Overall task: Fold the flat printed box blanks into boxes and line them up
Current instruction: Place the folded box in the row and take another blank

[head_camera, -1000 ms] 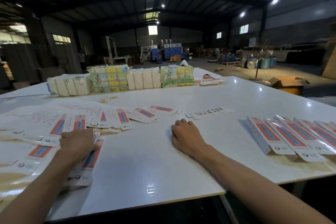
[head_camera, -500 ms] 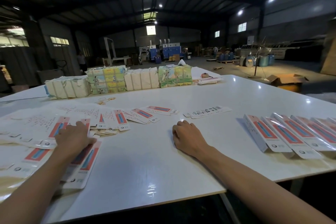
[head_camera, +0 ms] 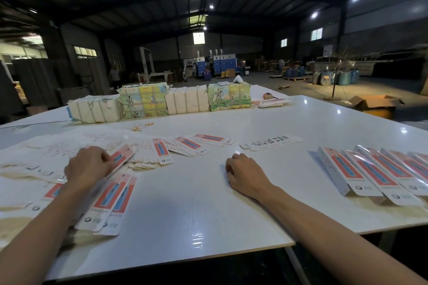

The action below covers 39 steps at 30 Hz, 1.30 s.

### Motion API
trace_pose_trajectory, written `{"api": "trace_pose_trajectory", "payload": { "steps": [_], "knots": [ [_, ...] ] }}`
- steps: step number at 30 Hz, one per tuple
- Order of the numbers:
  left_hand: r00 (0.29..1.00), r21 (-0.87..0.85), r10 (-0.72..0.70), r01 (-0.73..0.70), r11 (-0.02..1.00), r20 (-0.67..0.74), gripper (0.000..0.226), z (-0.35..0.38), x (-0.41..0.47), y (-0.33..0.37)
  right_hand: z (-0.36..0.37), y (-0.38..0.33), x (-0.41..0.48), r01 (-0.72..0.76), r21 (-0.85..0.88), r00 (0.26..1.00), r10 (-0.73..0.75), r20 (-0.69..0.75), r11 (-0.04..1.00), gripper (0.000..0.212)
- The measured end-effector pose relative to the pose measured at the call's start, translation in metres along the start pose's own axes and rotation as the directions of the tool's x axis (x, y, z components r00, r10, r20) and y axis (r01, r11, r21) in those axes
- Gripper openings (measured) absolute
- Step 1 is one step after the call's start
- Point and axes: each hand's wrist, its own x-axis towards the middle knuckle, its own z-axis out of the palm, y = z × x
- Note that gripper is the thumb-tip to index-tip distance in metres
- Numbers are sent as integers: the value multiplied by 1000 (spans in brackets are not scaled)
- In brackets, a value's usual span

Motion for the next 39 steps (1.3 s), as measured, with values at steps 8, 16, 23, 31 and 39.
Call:
{"api": "trace_pose_trajectory", "payload": {
  "steps": [8, 16, 23, 31, 39],
  "knots": [
    [983, -580, 117, -14, 814, 141, 77, -32, -36, 72, -5, -6, 5, -50, 444, 986, 115, -122, 894, 18],
    [631, -791, 516, 284, 542, 580, 61, 10, -106, 132, -15, -12, 14, -154, 970, 958, 269, 100, 187, 62],
    [339, -600, 659, 770, 216, 671, 41, 32, -105, 160, -17, -8, 13, -197, 980, 963, 192, 190, 20, 41],
    [526, -686, 520, 707, 171, 673, 70, 82, -100, 178, -11, -3, 11, -221, 888, 969, 191, 154, 403, 36],
    [503, -698, 627, 710, 92, 595, 62, 75, -108, 169, -21, -4, 19, -178, 801, 984, 126, 128, 572, 28]
  ]
}}
